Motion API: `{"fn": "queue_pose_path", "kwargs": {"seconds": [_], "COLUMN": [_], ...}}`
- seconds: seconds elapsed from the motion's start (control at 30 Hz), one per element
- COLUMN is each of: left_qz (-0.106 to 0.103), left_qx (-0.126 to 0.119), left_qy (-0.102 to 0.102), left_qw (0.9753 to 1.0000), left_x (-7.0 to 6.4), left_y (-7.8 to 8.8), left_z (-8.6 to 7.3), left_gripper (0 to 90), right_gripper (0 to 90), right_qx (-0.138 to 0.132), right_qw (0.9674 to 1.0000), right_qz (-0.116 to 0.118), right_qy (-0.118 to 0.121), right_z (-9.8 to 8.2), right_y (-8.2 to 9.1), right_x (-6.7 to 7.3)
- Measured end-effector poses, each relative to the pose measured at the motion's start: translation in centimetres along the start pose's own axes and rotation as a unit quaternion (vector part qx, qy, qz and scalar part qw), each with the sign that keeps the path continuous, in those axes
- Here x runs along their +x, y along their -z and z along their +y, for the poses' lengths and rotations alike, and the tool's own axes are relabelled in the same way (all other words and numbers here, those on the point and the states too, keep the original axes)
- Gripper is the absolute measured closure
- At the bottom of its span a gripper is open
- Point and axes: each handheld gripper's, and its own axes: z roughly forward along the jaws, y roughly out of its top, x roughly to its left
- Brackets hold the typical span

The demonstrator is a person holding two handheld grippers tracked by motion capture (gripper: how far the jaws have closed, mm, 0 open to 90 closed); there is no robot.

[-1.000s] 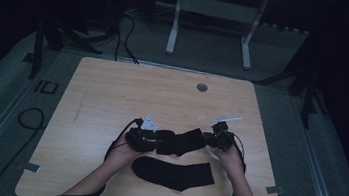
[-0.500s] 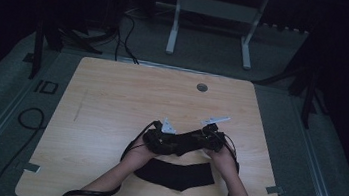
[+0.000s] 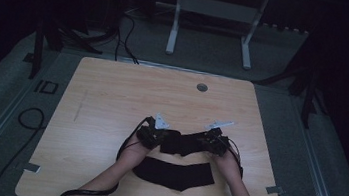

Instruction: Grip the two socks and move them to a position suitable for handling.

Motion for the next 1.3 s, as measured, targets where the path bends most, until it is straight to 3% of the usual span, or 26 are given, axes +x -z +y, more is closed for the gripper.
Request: {"fn": "queue_pose_path", "kwargs": {"seconds": [0.03, 0.1, 0.17, 0.23, 0.3, 0.37, 0.43, 0.6, 0.67, 0.73, 0.8, 0.93, 1.0, 1.17, 1.3], "left_qz": [-0.001, -0.028, -0.040, -0.046, -0.053, -0.048, -0.053, -0.057, -0.046, -0.029, -0.032, -0.029, -0.033, -0.018, -0.009], "left_qx": [-0.003, -0.009, -0.015, -0.009, -0.003, 0.006, 0.024, 0.044, 0.037, 0.039, 0.036, 0.023, 0.010, -0.018, -0.022], "left_qy": [0.004, 0.003, -0.018, -0.037, -0.043, -0.038, -0.032, -0.019, -0.017, -0.022, -0.015, -0.008, 0.010, 0.030, 0.044], "left_qw": [1.0000, 0.9996, 0.9989, 0.9982, 0.9977, 0.9981, 0.9978, 0.9972, 0.9981, 0.9986, 0.9987, 0.9993, 0.9994, 0.9992, 0.9987], "left_x": [0.2, 0.0, -0.8, -1.8, -2.5, -2.9, -3.1, -3.4, -3.4, -3.2, -2.9, -2.2, -1.6, -0.1, 1.2], "left_y": [0.2, 0.4, 0.3, -0.1, -0.8, -1.5, -2.7, -4.4, -4.7, -4.6, -4.2, -3.2, -2.5, 0.0, 1.4], "left_z": [-0.2, -0.4, -0.3, 0.1, 0.6, 1.1, 1.6, 2.0, 2.0, 2.0, 1.9, 1.6, 1.5, 0.9, -0.3], "left_gripper": [90.0, 90.0, 88.0, 80.2, 75.7, 67.2, 65.2, 56.0, 59.2, 76.7, 84.4, 86.4, 86.4, 86.4, 86.4], "right_gripper": [89.8, 89.8, 89.8, 89.8, 89.8, 89.8, 89.8, 89.9, 89.9, 89.8, 89.9, 89.9, 89.9, 89.9, 89.8], "right_qx": [-0.001, -0.002, -0.001, -0.001, -0.002, -0.003, -0.003, -0.002, -0.002, -0.002, -0.002, -0.004, -0.004, -0.004, -0.002], "right_qw": [1.0000, 1.0000, 1.0000, 1.0000, 1.0000, 1.0000, 1.0000, 1.0000, 1.0000, 1.0000, 1.0000, 0.9999, 0.9999, 1.0000, 1.0000], "right_qz": [0.000, 0.001, 0.001, -0.001, -0.001, 0.002, 0.004, 0.006, 0.006, 0.005, 0.006, 0.010, 0.011, 0.006, -0.001], "right_qy": [-0.002, -0.003, -0.003, -0.003, -0.003, -0.005, -0.007, -0.005, -0.004, 0.000, 0.000, -0.004, -0.003, -0.003, -0.001], "right_z": [-0.1, -0.3, -0.3, -0.3, -0.3, -0.3, -0.3, -0.3, -0.3, -0.3, -0.3, -0.4, -0.4, -0.3, -0.3], "right_y": [0.1, 0.2, 0.2, 0.2, 0.2, 0.2, 0.2, 0.2, 0.2, 0.2, 0.2, 0.2, 0.2, 0.2, 0.2], "right_x": [-0.1, -0.1, -0.1, -0.1, -0.1, -0.2, -0.2, -0.3, -0.3, -0.3, -0.3, -0.4, -0.4, -0.3, -0.1]}}
